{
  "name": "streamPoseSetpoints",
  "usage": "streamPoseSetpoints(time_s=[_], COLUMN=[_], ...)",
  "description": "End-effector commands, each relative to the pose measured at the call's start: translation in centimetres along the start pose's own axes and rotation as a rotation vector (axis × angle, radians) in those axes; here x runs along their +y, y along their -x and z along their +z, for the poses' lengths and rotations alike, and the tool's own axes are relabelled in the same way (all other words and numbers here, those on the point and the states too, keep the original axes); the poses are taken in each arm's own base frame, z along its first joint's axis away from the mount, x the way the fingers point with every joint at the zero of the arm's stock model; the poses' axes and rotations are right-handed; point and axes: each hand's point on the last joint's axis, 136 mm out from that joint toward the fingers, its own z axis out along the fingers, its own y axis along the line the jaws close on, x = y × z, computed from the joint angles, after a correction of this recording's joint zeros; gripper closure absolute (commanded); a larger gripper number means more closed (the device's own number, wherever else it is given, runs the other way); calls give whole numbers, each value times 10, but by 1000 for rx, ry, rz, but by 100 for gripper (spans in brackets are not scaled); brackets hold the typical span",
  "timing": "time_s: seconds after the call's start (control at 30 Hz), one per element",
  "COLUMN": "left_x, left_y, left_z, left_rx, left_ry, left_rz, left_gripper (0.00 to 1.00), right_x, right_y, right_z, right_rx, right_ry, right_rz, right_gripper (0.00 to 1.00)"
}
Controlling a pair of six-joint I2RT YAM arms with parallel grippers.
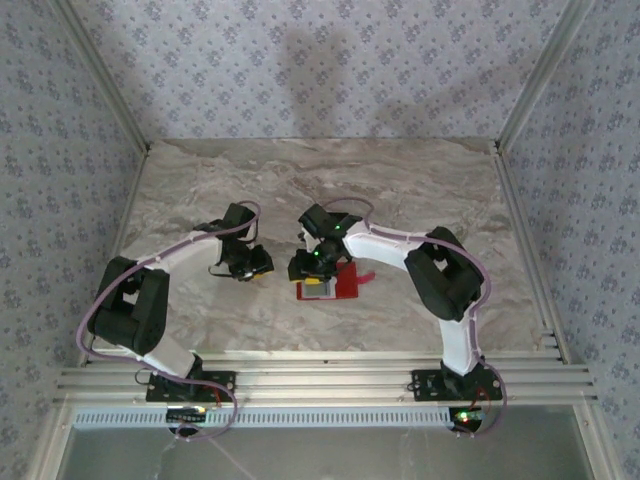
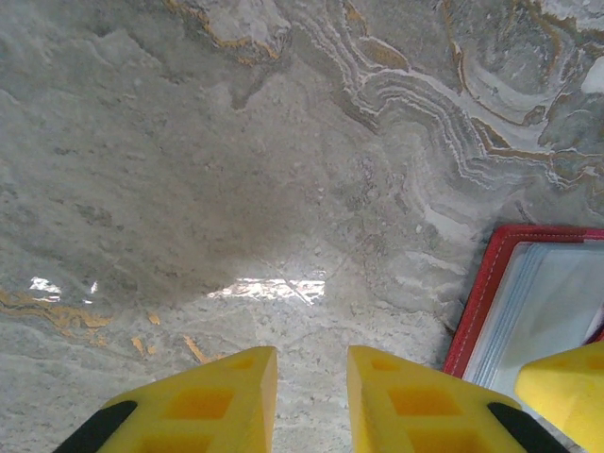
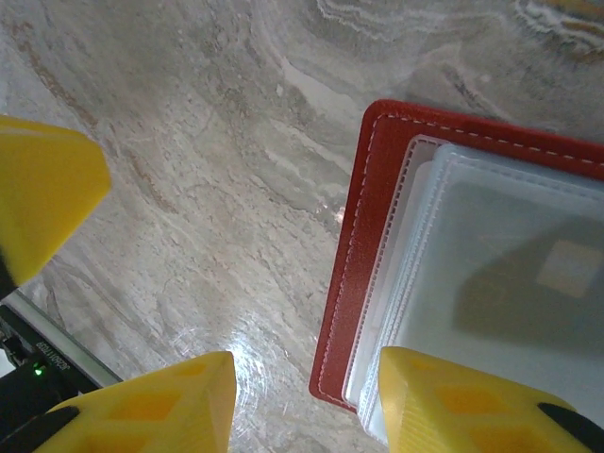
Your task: Take the credit cards out of the card holder
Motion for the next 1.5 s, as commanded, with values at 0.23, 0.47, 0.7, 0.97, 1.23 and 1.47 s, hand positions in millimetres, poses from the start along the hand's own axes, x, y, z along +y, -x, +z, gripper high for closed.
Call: streamPoseSetpoints(time_s=[0.23, 0.47, 0.7, 0.97, 1.23, 1.47], left_x=[-4, -3, -5, -6, -9, -13], left_y=[0, -1, 1, 2, 4, 5], left_z=[-6, -6, -7, -9, -12, -13], left_rx=[-8, -8, -10, -12, -17, -18], left_ry=[-23, -24, -26, -29, -31, -36], left_rz=[22, 20, 22, 24, 33, 39], left_gripper=[73, 73, 73, 73, 73, 73], right_x=[-16, -34, -49, -64, -78, -85], right_y=[-9, -18, -20, -17, -17, -16], right_z=[2, -4, -16, -33, -53, -68], right_rx=[35, 49, 30, 9, -12, -42], right_ry=[-83, -172, -281, -430, -558, -615], right_rz=[23, 28, 31, -22, -31, -32], right_gripper=[54, 54, 54, 53, 51, 51])
